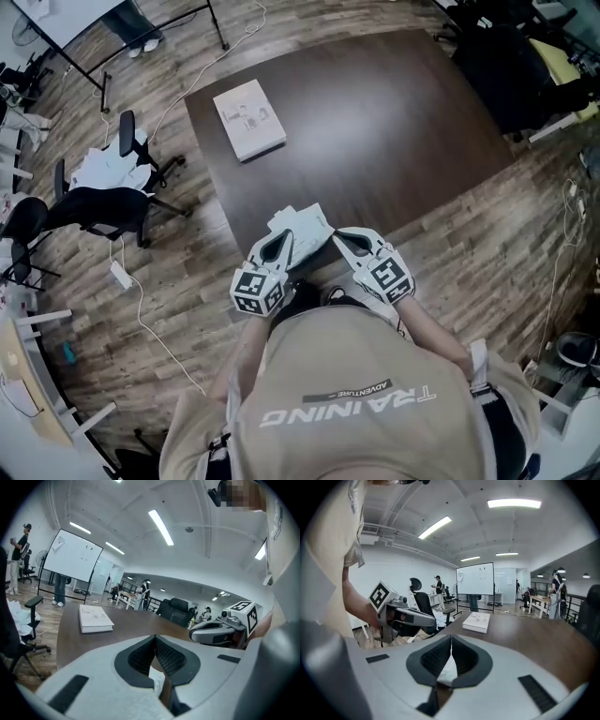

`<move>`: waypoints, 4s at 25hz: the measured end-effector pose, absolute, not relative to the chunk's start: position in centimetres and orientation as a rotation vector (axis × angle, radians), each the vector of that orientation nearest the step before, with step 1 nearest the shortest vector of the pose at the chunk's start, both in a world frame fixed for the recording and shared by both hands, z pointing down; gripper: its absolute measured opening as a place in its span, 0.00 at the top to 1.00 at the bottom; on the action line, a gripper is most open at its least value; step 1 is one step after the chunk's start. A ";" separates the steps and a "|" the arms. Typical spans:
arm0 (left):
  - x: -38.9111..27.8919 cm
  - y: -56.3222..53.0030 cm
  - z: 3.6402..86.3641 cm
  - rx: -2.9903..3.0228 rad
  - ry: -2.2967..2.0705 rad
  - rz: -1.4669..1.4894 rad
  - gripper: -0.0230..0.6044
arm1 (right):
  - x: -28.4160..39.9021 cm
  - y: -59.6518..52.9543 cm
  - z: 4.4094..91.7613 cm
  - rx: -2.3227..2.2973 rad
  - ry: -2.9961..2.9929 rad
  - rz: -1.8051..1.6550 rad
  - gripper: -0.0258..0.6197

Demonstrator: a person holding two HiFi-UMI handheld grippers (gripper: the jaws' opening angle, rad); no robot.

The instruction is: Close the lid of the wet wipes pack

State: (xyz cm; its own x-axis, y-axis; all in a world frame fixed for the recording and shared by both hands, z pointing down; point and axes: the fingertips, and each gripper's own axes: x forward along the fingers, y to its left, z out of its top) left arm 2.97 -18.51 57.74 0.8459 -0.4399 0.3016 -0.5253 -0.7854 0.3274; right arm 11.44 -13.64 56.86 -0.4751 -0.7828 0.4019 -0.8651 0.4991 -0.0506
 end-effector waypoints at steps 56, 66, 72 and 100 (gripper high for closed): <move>-1.4 -22.5 57.1 2.318 -1.310 0.256 0.95 | 6.0 -26.3 67.4 0.494 -2.476 0.487 0.91; -2.4 -21.4 57.7 2.283 -1.313 0.214 0.95 | 5.1 -27.4 71.0 0.455 -2.380 0.563 0.81; -2.6 -21.6 57.9 2.268 -1.327 0.177 0.95 | 4.8 -27.3 72.7 0.361 -2.310 0.634 0.81; -3.6 -21.5 56.3 2.297 -1.294 0.070 0.95 | 4.5 -25.4 70.1 0.277 -2.265 0.692 0.85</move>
